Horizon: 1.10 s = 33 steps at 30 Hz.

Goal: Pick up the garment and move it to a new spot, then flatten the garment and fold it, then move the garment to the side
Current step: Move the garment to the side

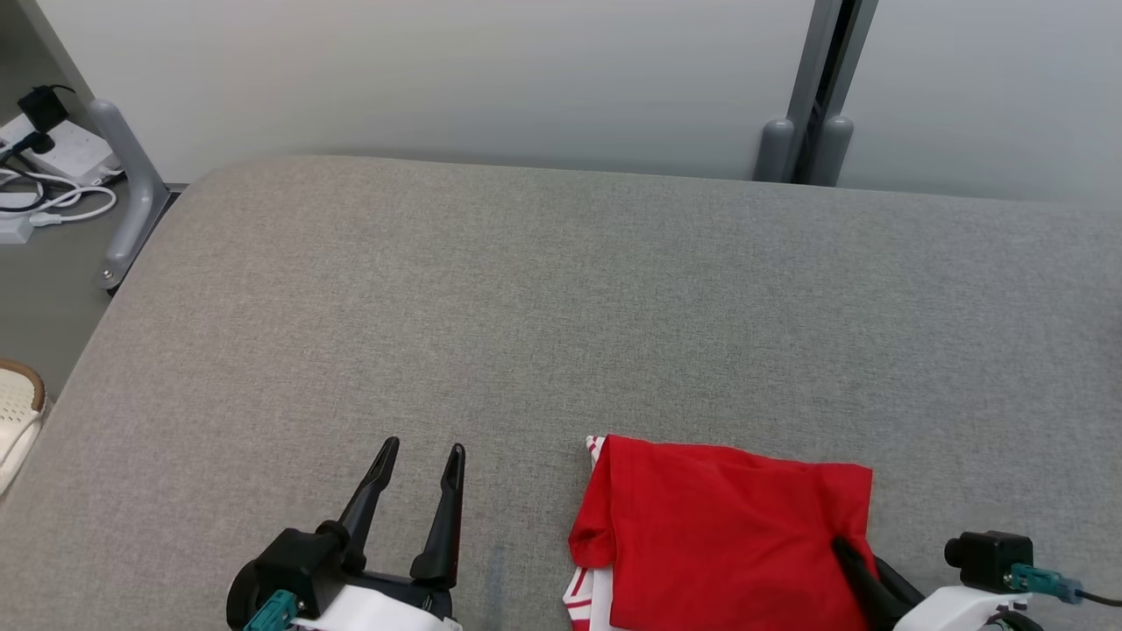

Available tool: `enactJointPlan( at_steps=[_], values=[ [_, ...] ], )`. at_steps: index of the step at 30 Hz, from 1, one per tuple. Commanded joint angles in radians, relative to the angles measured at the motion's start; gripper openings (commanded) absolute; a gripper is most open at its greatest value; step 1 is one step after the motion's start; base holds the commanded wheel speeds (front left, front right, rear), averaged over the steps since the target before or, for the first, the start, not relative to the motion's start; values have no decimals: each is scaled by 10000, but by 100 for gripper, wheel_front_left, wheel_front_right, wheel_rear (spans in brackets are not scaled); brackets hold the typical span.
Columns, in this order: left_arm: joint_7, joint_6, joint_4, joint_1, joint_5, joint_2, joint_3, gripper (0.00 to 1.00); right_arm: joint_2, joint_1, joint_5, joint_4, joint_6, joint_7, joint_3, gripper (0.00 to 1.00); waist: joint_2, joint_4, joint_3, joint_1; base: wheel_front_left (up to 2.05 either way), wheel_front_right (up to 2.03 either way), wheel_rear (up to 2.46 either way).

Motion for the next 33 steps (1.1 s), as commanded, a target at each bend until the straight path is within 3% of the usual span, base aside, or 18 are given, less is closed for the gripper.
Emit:
enactJointPlan(
  at_steps=[1,11,24,33],
  values=[
    [-26,13,7,-85,127,39,25,100,-60,-88,-77,46,1,8,46,0,0,-27,-21,0,0,0,0],
    [-27,32,-305,-378,346,42,-297,100,-1015,-979,-1668,-144,-1,0,-43,0,0,-571,231,0,0,0,0],
    [-26,196,-721,-2470,625,45,-1977,100,-4232,-4078,-3005,-800,-1,0,261,0,0,-1832,2543,0,0,0,0],
    [-26,321,-577,-4144,863,48,-2938,100,-5820,-6212,-2880,-976,-1,-1,-278,0,0,-2774,4414,0,0,0,0]
  ],
)
